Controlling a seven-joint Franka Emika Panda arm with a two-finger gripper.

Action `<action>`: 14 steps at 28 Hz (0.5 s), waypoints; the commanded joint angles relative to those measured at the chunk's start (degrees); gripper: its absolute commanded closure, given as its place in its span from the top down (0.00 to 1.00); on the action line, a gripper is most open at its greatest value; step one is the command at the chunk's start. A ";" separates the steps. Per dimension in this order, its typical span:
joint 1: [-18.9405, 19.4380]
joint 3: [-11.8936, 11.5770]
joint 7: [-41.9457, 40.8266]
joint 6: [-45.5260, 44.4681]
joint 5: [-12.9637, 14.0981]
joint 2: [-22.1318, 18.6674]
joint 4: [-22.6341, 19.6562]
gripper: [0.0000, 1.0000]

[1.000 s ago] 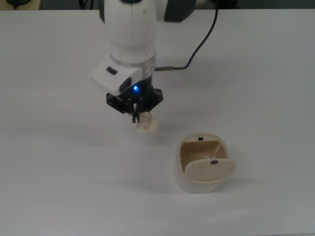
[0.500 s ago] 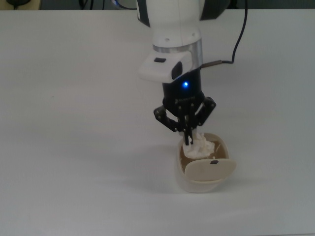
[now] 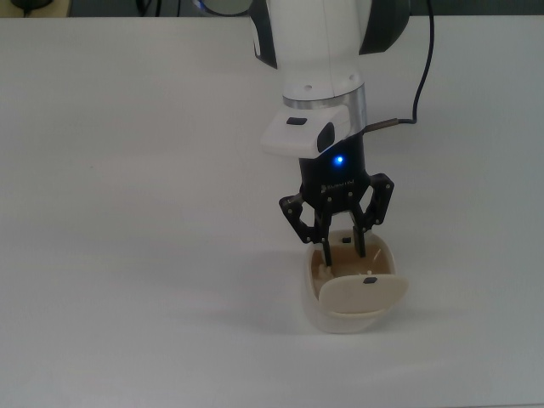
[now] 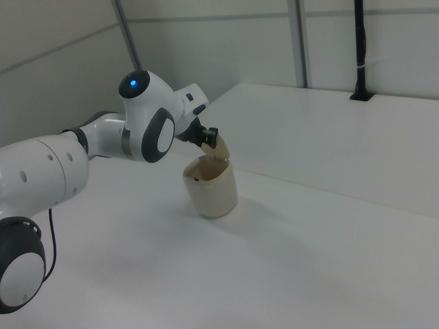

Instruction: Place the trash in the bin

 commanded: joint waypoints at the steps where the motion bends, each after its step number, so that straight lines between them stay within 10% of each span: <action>1: -0.27 -0.66 1.01 -4.63 0.99 -2.04 -1.14 1.00; 14: -5.98 -1.37 0.22 -38.73 0.11 -13.28 -0.35 1.00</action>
